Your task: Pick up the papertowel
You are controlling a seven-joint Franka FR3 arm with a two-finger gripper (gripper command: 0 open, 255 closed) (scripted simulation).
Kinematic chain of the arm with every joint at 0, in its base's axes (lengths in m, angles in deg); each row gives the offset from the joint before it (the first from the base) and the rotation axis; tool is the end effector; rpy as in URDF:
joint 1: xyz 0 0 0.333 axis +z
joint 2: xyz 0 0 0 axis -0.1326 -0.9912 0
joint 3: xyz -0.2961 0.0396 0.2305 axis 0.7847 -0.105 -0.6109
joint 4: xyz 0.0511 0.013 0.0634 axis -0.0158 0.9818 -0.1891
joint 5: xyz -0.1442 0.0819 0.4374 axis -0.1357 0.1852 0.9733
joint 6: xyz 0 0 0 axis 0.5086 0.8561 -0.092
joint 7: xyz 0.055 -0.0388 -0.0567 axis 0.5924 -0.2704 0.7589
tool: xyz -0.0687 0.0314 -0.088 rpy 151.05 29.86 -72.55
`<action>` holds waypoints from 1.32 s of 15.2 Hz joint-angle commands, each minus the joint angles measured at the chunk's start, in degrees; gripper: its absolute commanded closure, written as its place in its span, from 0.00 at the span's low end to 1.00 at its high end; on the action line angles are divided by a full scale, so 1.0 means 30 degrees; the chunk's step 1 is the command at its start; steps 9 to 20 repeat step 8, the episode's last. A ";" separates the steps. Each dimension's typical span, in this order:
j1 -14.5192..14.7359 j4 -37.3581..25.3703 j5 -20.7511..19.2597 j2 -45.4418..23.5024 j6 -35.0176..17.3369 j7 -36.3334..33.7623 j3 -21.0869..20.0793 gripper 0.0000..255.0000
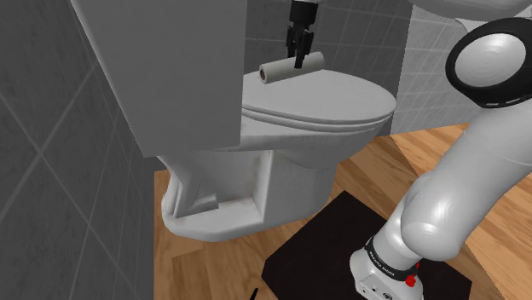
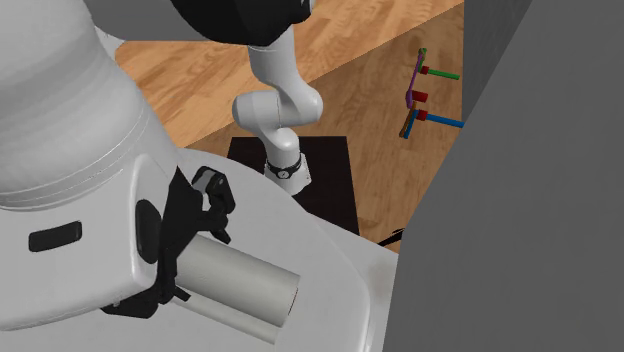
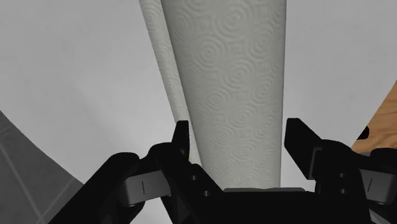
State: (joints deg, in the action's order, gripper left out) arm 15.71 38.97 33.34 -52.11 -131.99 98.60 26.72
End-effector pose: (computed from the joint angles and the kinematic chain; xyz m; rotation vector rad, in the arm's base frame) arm 0.6065 -0.0481 0.7308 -2.6455 -1.5898 0.0453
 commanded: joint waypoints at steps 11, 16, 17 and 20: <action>-0.0146 -0.3367 0.0265 -0.1106 0.2303 0.0143 0.0127 1.00; -0.0146 -0.3367 0.0265 -0.1106 0.2303 0.0143 0.0127 1.00; -0.0146 -0.3367 0.0265 -0.1106 0.2303 0.0143 0.0127 1.00; -0.0146 -0.3367 0.0265 -0.1106 0.2303 0.0143 0.0127 1.00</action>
